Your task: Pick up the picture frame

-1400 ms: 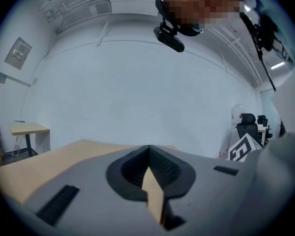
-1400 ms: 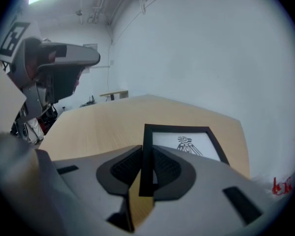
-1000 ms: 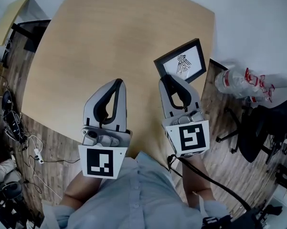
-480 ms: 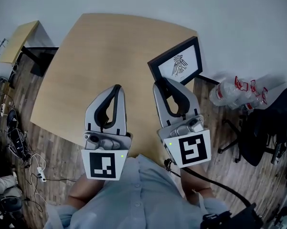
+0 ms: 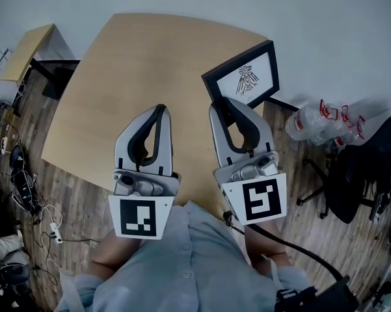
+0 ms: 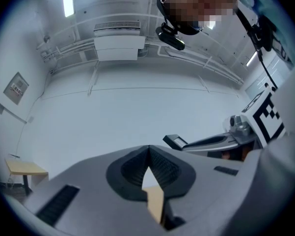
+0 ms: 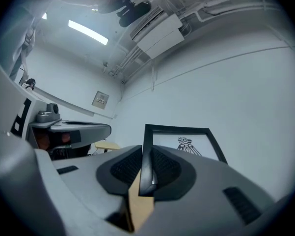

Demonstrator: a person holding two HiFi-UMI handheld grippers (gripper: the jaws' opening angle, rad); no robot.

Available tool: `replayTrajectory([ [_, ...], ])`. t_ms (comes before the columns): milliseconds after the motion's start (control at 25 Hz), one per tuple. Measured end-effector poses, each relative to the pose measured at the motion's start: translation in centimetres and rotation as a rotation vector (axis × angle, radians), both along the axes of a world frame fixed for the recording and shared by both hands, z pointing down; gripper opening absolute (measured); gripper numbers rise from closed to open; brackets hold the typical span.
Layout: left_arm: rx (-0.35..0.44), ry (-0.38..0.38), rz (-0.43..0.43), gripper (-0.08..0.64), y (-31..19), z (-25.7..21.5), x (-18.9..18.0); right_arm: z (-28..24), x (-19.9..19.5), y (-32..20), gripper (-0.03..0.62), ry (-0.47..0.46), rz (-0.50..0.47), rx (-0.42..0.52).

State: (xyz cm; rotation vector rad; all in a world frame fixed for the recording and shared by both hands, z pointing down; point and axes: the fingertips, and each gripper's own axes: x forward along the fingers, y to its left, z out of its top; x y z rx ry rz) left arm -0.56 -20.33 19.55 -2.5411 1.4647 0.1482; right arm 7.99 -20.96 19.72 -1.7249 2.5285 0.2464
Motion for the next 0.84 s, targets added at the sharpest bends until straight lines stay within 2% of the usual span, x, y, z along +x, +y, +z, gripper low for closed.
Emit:
replayTrajectory([
  [840, -0.001, -0.015, -0.008, 0.0, 0.21, 0.03, 0.21, -0.15, 0.01, 0.14, 0.064, 0.006, -0.016, 0.002],
])
